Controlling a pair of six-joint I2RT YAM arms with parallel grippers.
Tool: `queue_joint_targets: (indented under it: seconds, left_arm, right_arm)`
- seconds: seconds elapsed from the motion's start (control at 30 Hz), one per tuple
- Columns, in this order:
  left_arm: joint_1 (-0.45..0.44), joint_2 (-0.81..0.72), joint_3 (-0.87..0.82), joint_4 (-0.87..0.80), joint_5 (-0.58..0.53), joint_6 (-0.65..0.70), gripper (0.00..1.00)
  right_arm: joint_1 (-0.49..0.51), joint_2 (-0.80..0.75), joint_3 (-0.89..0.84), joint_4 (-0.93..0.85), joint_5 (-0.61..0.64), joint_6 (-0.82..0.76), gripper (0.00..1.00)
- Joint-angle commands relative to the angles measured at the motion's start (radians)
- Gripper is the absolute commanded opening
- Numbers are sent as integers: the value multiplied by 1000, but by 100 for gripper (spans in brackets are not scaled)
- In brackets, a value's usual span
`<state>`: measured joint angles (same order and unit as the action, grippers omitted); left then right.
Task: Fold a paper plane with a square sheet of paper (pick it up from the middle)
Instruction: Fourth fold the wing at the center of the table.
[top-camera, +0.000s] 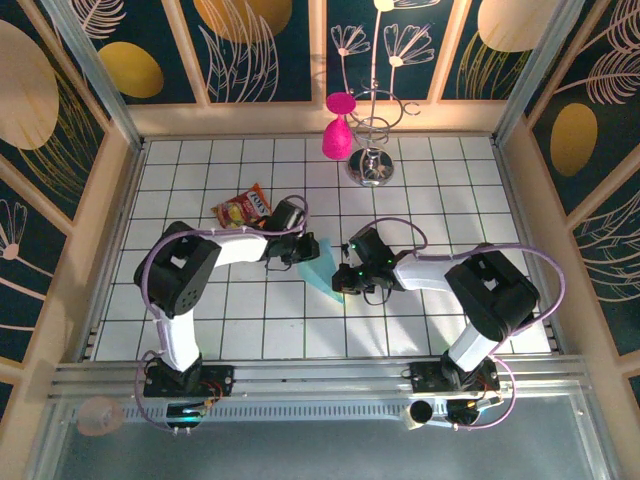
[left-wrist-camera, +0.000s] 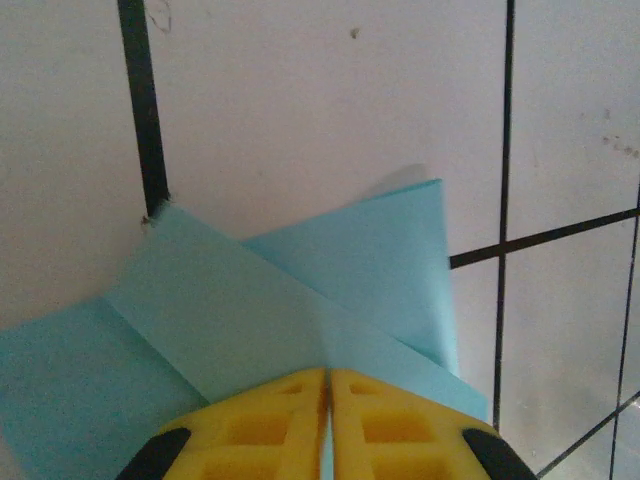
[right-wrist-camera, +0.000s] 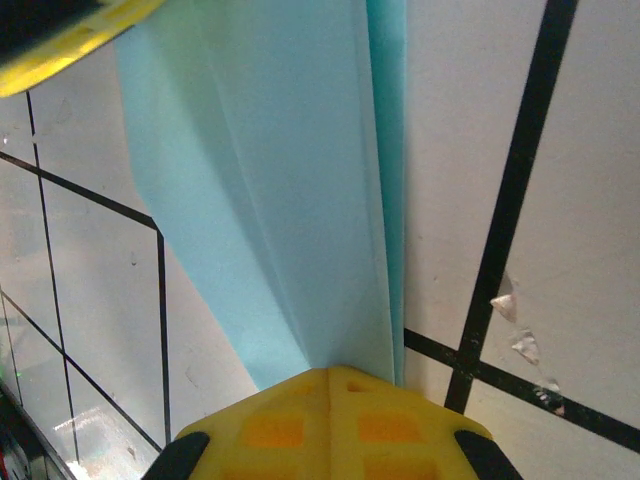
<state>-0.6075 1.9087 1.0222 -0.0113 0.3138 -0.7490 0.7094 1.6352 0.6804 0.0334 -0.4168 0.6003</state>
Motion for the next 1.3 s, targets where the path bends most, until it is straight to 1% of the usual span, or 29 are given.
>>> queue_joint_targets:
  seconds: [0.0,0.1,0.17,0.33,0.63,0.73,0.97,1.27]
  left_arm:
    - [3,34,35,-75,-69,-16,10]
    - [2,45,26,-94,-90,-24,10]
    - [2,52,26,-105,-99,-24,10]
    - [0,71,32,-134,-129,-23,10]
    - [-5,94,26,-167,-164,-18,10]
    - [-8,102,26,-182,-186,-21,10]
    - [-8,113,30,-215,-248,-30,10]
    - [-6,137,24,-241,-301,-50,10]
  right_arm:
    - [-5,-39,-11,-101,-16,-21,0]
    - [-5,-92,29,-33,-40,-5,0]
    - [-6,-102,56,-5,-29,4,0]
    - [-10,-12,123,-12,14,-1,0]
    - [-9,97,148,-28,15,-17,0]
    - [-8,119,137,-36,21,-14,0]
    - [-8,116,74,-72,24,-22,0]
    - [-3,-19,-71,-117,-44,-52,0]
